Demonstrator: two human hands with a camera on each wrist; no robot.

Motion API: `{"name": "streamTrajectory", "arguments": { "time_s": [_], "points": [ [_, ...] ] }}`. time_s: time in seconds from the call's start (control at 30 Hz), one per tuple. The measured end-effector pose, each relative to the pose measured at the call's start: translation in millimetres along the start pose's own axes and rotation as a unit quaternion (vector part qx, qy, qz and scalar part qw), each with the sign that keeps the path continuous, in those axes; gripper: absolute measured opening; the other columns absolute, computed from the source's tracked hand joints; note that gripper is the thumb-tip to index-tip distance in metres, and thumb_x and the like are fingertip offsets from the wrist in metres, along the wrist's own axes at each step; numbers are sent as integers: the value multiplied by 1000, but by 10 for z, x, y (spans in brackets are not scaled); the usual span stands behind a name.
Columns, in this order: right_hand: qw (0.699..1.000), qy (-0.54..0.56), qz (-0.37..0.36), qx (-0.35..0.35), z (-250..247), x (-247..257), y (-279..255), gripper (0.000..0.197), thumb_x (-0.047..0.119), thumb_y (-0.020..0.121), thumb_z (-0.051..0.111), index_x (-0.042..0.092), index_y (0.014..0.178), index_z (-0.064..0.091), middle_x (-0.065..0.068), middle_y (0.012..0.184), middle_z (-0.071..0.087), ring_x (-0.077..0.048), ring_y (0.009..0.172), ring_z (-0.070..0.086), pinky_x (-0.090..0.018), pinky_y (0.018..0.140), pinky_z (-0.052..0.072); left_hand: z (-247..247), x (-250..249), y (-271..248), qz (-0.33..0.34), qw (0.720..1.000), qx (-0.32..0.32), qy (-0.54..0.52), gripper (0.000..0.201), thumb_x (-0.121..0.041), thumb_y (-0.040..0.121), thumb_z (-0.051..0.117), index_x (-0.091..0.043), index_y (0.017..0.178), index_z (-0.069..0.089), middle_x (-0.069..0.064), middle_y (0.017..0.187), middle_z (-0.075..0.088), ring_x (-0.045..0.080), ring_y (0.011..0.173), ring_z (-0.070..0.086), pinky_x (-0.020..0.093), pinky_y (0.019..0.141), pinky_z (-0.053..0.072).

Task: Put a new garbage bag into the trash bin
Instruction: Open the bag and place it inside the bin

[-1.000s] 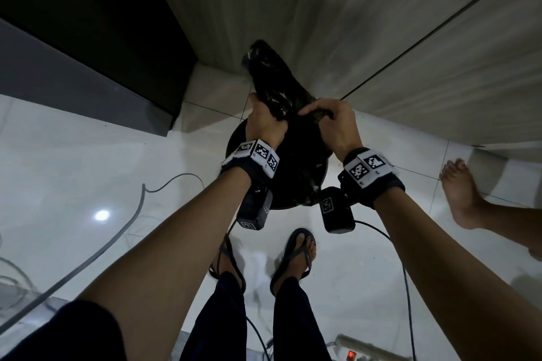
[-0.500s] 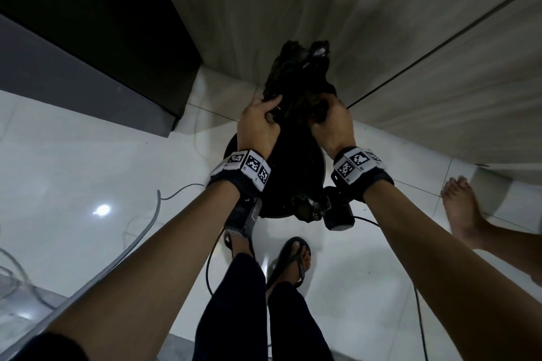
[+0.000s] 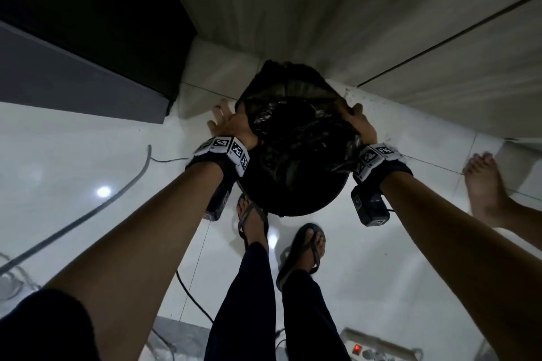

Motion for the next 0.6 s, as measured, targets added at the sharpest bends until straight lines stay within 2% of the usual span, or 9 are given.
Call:
{"name": "streamTrajectory", "arguments": {
  "time_s": [0.1,0.2,0.23,0.3,0.37,0.43,0.5,0.6],
  "points": [
    [998,-66,7,20,19,-118,-62,58,28,98,47,24,152,26,-25,139,32,-43,128,34,-58,100,34,67,167,-3,14,1000,5,1,91,-36,75,70,-29,149,18,14,159,0,34,147,-1,53,118,11],
    [1000,19,-15,-2,-136,-28,-124,56,41,93,48,27,147,39,-16,149,29,-36,141,21,-58,114,22,-16,132,-77,116,986,-107,-50,77,-38,71,71,-25,139,38,14,152,20,33,144,12,49,116,20],
    [998,52,-28,-25,-202,19,-97,55,41,91,51,26,144,45,-14,151,30,-35,144,19,-56,116,19,-71,74,-104,153,976,-141,-62,74,-38,70,71,-24,136,42,13,151,23,31,143,15,46,115,21],
    [987,119,-68,-89,-352,165,-61,56,35,83,54,18,136,56,-14,148,39,-34,142,28,-44,117,26,-183,-84,-136,211,959,-170,-79,69,-34,72,71,-22,134,44,9,150,27,28,142,20,41,114,23],
    [970,175,-97,-134,-431,331,-29,50,29,84,52,14,131,60,-14,139,50,-30,131,45,-28,106,35,-253,-248,-125,254,951,-148,-93,66,-26,76,67,-22,137,41,6,149,32,25,138,29,39,113,32],
    [968,178,-126,-127,-410,492,-14,45,24,90,58,17,135,56,-12,133,55,-27,122,54,-23,97,38,-252,-372,-56,273,952,-102,-96,70,-19,78,63,-23,142,35,3,149,35,25,135,35,38,109,38],
    [973,147,-155,-92,-288,580,-9,51,27,90,62,23,140,49,-11,132,57,-28,120,55,-31,99,42,-195,-432,30,280,954,-55,-90,76,-16,79,62,-23,147,29,3,153,31,24,138,34,34,111,35],
    [977,119,-169,-49,-8,526,-5,55,38,94,56,33,146,38,-13,132,58,-33,119,56,-39,97,44,-48,-376,163,259,961,-13,-97,85,-18,77,68,-22,150,23,6,156,27,24,141,30,32,114,31]
  ]
}}
Point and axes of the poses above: each hand's wrist, its own y-axis towards the middle knuckle, its own z-axis out of the palm, x = y × z, the point moved 1 cm from there along y, towards the middle knuckle
